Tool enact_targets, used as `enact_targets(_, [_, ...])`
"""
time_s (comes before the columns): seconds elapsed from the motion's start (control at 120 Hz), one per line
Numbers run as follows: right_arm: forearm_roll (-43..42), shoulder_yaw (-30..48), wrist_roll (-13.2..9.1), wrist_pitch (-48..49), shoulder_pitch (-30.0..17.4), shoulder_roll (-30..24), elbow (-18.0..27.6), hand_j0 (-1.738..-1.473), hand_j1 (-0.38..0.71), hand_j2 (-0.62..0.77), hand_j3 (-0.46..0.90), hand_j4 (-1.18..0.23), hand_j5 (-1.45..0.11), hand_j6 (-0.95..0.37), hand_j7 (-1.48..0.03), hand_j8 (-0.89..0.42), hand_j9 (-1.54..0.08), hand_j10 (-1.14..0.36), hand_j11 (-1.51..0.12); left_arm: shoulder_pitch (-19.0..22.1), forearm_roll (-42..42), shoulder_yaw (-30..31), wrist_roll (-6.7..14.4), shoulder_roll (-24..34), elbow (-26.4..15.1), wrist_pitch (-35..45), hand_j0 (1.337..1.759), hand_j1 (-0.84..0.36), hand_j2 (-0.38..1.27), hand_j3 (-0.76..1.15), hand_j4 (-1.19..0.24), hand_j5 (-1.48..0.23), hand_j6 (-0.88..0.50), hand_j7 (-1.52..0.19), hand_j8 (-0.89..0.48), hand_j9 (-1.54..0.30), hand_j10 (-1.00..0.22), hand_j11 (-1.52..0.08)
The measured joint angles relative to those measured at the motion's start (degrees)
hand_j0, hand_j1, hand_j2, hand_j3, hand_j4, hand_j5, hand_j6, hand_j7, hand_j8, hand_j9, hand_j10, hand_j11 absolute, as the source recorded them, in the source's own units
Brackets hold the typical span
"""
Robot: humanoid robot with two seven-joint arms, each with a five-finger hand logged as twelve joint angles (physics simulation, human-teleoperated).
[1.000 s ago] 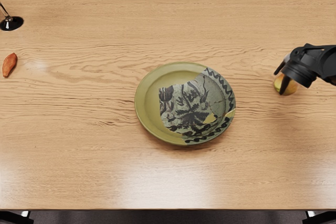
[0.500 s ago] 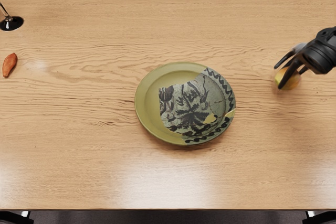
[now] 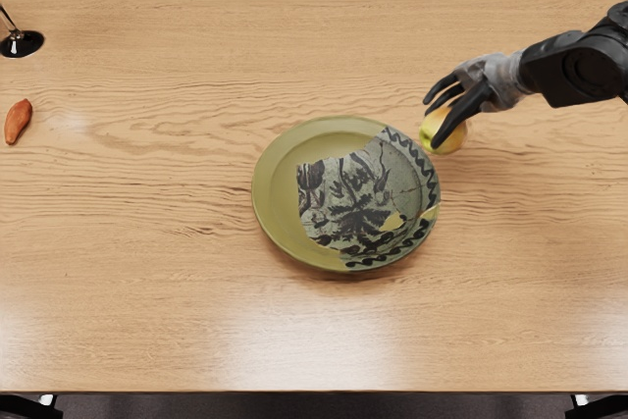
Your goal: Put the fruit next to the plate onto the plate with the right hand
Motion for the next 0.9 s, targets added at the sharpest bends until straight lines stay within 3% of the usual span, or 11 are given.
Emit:
enact_targets(0.083, [0.16,0.67,0.00,0.21,0.05,3.10,0.62,-1.654,0.25,0.57,0.00,-0.82,-1.16,-0.52,-1.10,-0.24,-1.12,-0.34,-1.10,0.00,0.00,0.00,0.00,0.00,0.00,0.00,1.658,0.35,0.00,0.00,0.00,0.00,0.00,0.00,0.00,0.00,0.00,0.00])
enact_targets(0.158, [0.25,0.96,0.01,0.12,0.08,5.89,0.80,-1.655,0.27,0.58,0.00,-0.83,-1.17,-0.50,-1.11,-0.23,-1.14,-0.31,-1.11,0.00,0.01,0.00,0.00,0.00,0.00,0.00,1.658,0.35,0.00,0.00,0.00,0.00,0.00,0.00,0.00,0.00,0.00,0.00])
enact_targets(0.3, [0.34,1.11,0.01,0.00,0.15,8.89,0.85,-1.656,0.29,0.57,0.00,-0.84,-1.19,-0.46,-1.12,-0.17,-1.16,-0.29,-1.13,0.00,0.01,0.00,0.00,0.00,0.00,0.00,1.658,0.35,0.00,0.00,0.00,0.00,0.00,0.00,0.00,0.00,0.00,0.00])
enact_targets(0.5, [0.26,1.18,0.02,-0.15,0.14,9.81,0.83,-1.655,0.22,0.47,0.00,-0.84,-1.19,-0.51,-1.13,-0.24,-1.19,-0.32,-1.15,-0.04,-0.02,0.01,-0.01,0.00,0.00,0.00,1.658,0.35,0.00,0.00,0.00,0.00,0.00,0.00,0.00,0.00,0.00,0.00])
enact_targets(0.533, [0.23,1.20,0.03,-0.23,0.10,9.86,0.80,-1.655,0.20,0.42,0.00,-0.78,-1.11,-0.50,-1.05,-0.25,-1.10,-0.34,-1.07,0.00,-0.02,0.01,-0.01,0.00,0.00,0.00,1.658,0.35,0.00,0.00,0.00,0.00,0.00,0.00,0.00,0.00,0.00,0.00])
enact_targets(0.642, [0.14,1.16,0.04,-0.21,-0.03,9.49,0.91,-1.656,-0.02,0.25,0.00,-0.47,-0.66,-0.30,-0.63,-0.15,-0.66,-0.21,-0.64,0.00,-0.01,0.01,0.00,0.00,0.00,0.00,1.658,0.35,0.00,0.00,0.00,0.00,0.00,0.00,0.00,0.00,0.00,0.00])
enact_targets(0.75, [1.15,4.43,0.04,2.29,-1.41,5.68,3.99,-1.657,-0.14,0.14,0.00,-0.28,-0.40,-0.19,-0.38,-0.10,-0.40,-0.13,-0.39,0.00,0.01,0.01,-0.03,0.00,0.00,0.00,1.658,0.35,0.00,0.00,0.00,0.00,0.00,0.00,0.00,0.00,0.00,0.00])
enact_targets(0.817, [2.30,12.74,0.04,9.02,-6.47,-0.51,7.88,-1.657,-0.20,0.10,0.00,-0.21,-0.29,-0.14,-0.28,-0.08,-0.29,-0.10,-0.29,0.00,0.01,0.01,-0.01,0.00,0.00,0.00,1.658,0.35,0.00,0.00,0.00,0.00,0.00,0.00,0.00,0.00,0.00,0.00])
enact_targets(0.9, [4.57,27.90,0.05,15.60,-16.82,-8.60,11.26,-1.658,-0.24,0.07,0.00,-0.14,-0.20,-0.10,-0.19,-0.06,-0.20,-0.07,-0.20,0.00,-0.02,0.01,0.00,0.00,0.00,0.00,1.658,0.35,0.00,0.00,0.00,0.00,0.00,0.00,0.00,0.00,0.00,0.00])
